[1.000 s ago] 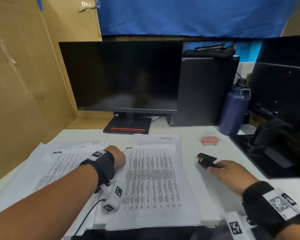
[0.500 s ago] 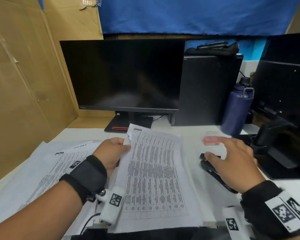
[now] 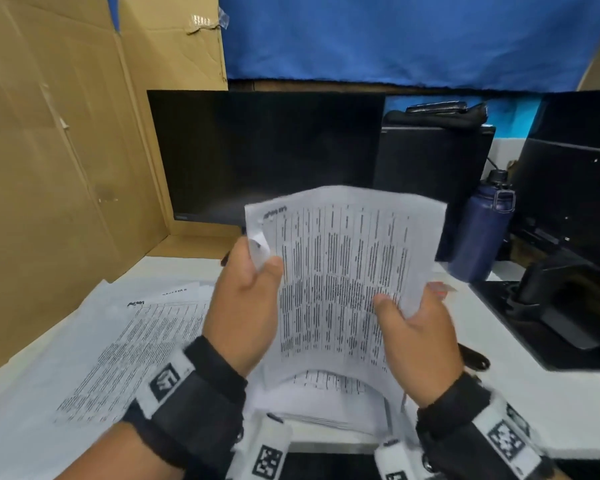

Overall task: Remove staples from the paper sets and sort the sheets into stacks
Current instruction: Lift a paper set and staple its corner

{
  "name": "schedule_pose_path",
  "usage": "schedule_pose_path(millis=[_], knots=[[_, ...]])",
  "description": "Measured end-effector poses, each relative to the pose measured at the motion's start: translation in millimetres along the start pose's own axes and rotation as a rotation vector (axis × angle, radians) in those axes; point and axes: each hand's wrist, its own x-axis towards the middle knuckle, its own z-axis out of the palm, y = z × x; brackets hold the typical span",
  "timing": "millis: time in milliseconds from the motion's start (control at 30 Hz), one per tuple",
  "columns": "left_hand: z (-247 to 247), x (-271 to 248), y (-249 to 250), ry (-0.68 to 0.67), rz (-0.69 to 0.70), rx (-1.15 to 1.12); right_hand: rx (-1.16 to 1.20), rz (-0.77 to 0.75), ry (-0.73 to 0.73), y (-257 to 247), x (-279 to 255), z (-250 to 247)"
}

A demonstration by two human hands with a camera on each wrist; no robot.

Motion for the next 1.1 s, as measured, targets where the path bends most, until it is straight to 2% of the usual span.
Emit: schedule_pose_path(millis=[100, 167, 233, 267, 333, 367, 433, 467, 533, 600, 667, 767, 867, 967, 1000, 1100], knots=[[7.1, -5.6, -22.5, 0.031, -0.113, 0.012, -0.027, 0.074, -0.029, 27.2, -6.6, 4.9], [10.3, -6.1, -29.3, 0.053, -0.135, 0.05, -0.075, 0.064, -0.056, 32.5, -6.0, 3.1], [9.3, -4.6, -29.1, 0.094, -0.14, 0.086, -0.119, 0.034, -0.162, 31.9, 0.4, -6.8], [6.8, -3.1, -27.0, 0.117, -0.142, 0.092, -0.156, 0.025, -0.264, 28.4, 4.2, -13.9], [-2.1, 0.0, -20.2, 0.171, -0.146, 0.11, -0.385, 0.032, -0.438, 29.8, 13.0, -32.2], [-7.4, 0.8, -15.5, 0.193, -0.146, 0.112, -0.606, 0.053, -0.462, 38.9, 18.7, -42.4], [-19.2, 0.6, -9.9, 0.221, -0.13, 0.091, -1.015, 0.226, -0.437, 61.2, 25.7, -63.6], [-24.1, -1.0, -8.3, 0.223, -0.128, 0.079, -1.092, 0.343, -0.412, 73.3, 27.2, -71.7], [-30.5, -6.3, -7.3, 0.181, -0.133, 0.063, -0.981, 0.506, -0.389, 93.4, 27.6, -82.5], [-31.6, -13.6, -7.3, 0.115, -0.141, 0.06, -0.846, 0.565, -0.343, 106.4, 29.7, -87.1], [-31.9, -21.3, -7.6, 0.06, -0.13, 0.116, -0.909, 0.574, -0.346, 109.2, 33.3, -90.5], [-34.0, -31.3, -11.9, 0.009, -0.117, 0.22, -0.968, 0.559, -0.438, 103.1, 30.6, -95.1], [-36.3, -35.9, -19.5, -0.034, -0.152, 0.267, -0.836, 0.54, -0.345, 88.5, 24.3, -103.3], [-35.2, -39.3, -29.9, -0.069, -0.152, 0.354, -0.285, 0.579, -0.122, 60.4, 26.4, -108.8], [-34.0, -41.1, -33.7, -0.078, -0.135, 0.392, -0.074, 0.602, -0.087, 51.6, 27.9, -110.3], [-28.4, -48.4, -45.6, -0.124, -0.085, 0.483, 0.393, 0.552, -0.116, 30.3, 31.8, -109.4]])
